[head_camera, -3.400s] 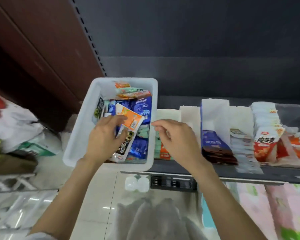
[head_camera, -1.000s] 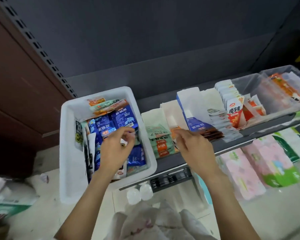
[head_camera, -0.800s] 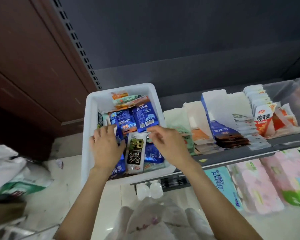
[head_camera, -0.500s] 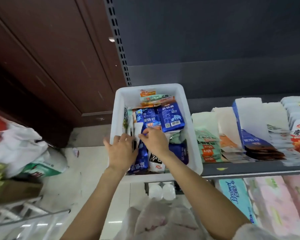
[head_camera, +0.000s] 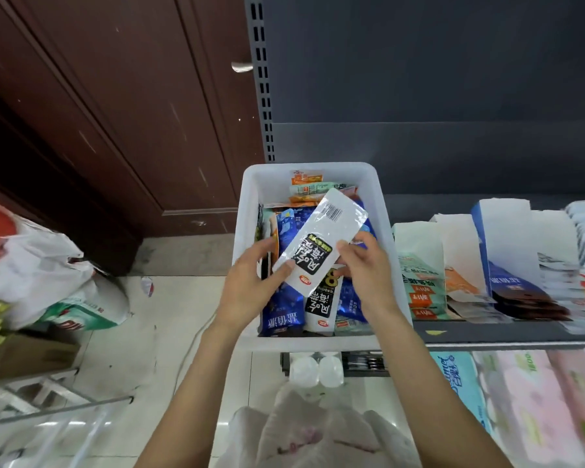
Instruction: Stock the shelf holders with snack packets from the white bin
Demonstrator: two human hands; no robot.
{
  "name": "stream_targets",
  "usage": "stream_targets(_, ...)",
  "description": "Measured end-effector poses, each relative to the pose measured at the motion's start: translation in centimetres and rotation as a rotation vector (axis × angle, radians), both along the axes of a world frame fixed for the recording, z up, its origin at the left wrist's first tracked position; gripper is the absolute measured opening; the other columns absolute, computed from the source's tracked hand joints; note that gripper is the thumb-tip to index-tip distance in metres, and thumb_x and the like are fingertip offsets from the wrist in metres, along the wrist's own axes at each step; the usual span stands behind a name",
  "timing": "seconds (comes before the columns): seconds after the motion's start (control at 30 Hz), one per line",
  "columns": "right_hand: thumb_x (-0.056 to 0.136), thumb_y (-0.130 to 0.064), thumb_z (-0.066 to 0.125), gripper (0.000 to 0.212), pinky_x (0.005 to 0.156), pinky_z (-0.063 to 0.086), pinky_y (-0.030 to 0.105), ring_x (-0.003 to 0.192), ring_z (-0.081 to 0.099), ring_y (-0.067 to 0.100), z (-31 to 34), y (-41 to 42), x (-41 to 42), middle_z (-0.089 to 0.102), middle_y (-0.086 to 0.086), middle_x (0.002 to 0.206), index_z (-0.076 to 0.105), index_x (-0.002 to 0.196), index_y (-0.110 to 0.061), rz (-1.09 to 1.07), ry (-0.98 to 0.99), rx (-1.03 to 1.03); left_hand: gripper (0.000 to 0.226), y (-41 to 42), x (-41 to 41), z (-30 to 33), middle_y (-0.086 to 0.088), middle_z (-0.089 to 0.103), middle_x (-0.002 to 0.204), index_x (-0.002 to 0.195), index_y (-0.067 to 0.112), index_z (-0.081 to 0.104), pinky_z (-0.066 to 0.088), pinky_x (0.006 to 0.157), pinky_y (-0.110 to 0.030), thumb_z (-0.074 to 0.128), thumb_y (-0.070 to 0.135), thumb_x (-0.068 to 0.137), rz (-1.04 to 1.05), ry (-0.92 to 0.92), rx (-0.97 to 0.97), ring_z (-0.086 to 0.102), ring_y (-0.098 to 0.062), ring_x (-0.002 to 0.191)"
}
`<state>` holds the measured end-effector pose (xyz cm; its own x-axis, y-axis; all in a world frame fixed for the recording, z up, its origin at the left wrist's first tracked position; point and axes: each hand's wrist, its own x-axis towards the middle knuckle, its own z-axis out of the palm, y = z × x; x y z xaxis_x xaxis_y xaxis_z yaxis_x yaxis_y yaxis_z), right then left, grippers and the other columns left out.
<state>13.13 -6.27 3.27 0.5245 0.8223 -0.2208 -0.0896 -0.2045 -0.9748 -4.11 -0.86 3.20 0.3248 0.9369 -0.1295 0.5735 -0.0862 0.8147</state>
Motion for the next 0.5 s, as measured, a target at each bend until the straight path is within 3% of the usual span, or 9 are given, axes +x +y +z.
stream_targets(0.07, 0.093, -0.013, 0.057, 0.014, 0.055, 0.051, 0.019, 0.073, 0.067, 0.008, 0.7, -0.2, 0.2, 0.072, 0.001, 0.09, 0.055, 0.106, -0.008, -0.02, 0.159, 0.025, 0.034, -0.2, 0.5, 1.2, 0.009, 0.068, 0.11, 0.114, 0.022, 0.06, 0.047, 0.068, -0.011, 0.071, 0.027, 0.082, -0.064, -0.244, -0.334, 0.064, 0.0, 0.09)
stream_targets(0.13, 0.092, -0.012, 0.058, 0.018, 0.056, 0.051, 0.019, 0.076, 0.068, 0.012, 0.7, -0.3, 0.1, 0.072, 0.007, 0.095, 0.056, 0.109, -0.006, -0.032, 0.246, 0.016, 0.026, -0.3, 1.0, 1.5, 0.004, 0.071, 0.1, 0.103, 0.021, 0.064, 0.05, 0.062, -0.013, 0.072, 0.015, 0.08, -0.013, -0.349, -0.365, 0.067, 0.0, 0.08)
stream_targets(0.2, 0.091, -0.013, 0.06, 0.025, 0.062, 0.054, 0.022, 0.079, 0.069, 0.012, 0.2, -0.5, -0.1, 0.069, 0.008, 0.102, 0.052, 0.114, -0.006, -0.092, 0.174, -0.013, 0.027, -0.5, 1.5, 1.6, 0.002, 0.071, 0.097, 0.102, 0.022, 0.064, 0.054, 0.064, -0.019, 0.071, 0.008, 0.08, 0.094, -0.427, -0.32, 0.067, -0.003, 0.079)
stream_targets(0.3, 0.087, -0.015, 0.065, 0.054, 0.085, 0.049, 0.019, 0.11, 0.055, 0.005, -0.5, -1.6, 0.2, 0.05, -0.003, 0.127, 0.038, 0.134, -0.018, -0.201, -0.338, 0.025, 0.026, -0.3, 1.8, 1.9, 0.0, 0.072, 0.093, 0.105, 0.015, 0.064, 0.055, 0.062, -0.022, 0.067, 0.004, 0.083, 0.2, -0.572, -0.387, 0.068, -0.008, 0.075)
stream_targets(0.37, 0.084, -0.014, 0.069, 0.064, 0.096, 0.038, 0.018, 0.124, 0.041, 0.01, -0.3, -2.4, 0.6, 0.043, 0.0, 0.136, 0.036, 0.137, -0.022, -0.066, -0.822, 0.114, 0.023, 0.1, 2.0, 2.2, 0.001, 0.073, 0.088, 0.103, 0.013, 0.064, 0.053, 0.06, -0.02, 0.067, 0.004, 0.083, 0.218, -0.625, -0.433, 0.068, -0.01, 0.074)
stream_targets(0.43, 0.08, -0.017, 0.071, 0.06, 0.103, 0.034, 0.027, 0.127, 0.038, 0.019, 0.0, -2.5, 1.0, 0.045, 0.004, 0.138, 0.043, 0.133, -0.022, 0.126, -1.263, 0.175, 0.022, 0.5, 2.5, 2.5, -0.001, 0.074, 0.087, 0.104, 0.009, 0.065, 0.053, 0.061, -0.019, 0.067, 0.005, 0.082, 0.177, -0.663, -0.492, 0.069, -0.012, 0.077)
stream_targets(0.5, 0.081, -0.017, 0.067, 0.047, 0.099, 0.039, 0.034, 0.118, 0.047, 0.023, 0.3, -2.3, 0.7, 0.057, 0.005, 0.127, 0.054, 0.126, -0.019, 0.131, -1.436, 0.243, 0.02, 0.6, 3.3, 3.1, -0.006, 0.073, 0.091, 0.101, 0.006, 0.065, 0.055, 0.068, -0.023, 0.067, 0.008, 0.082, 0.067, -0.654, -0.549, 0.068, -0.016, 0.081)
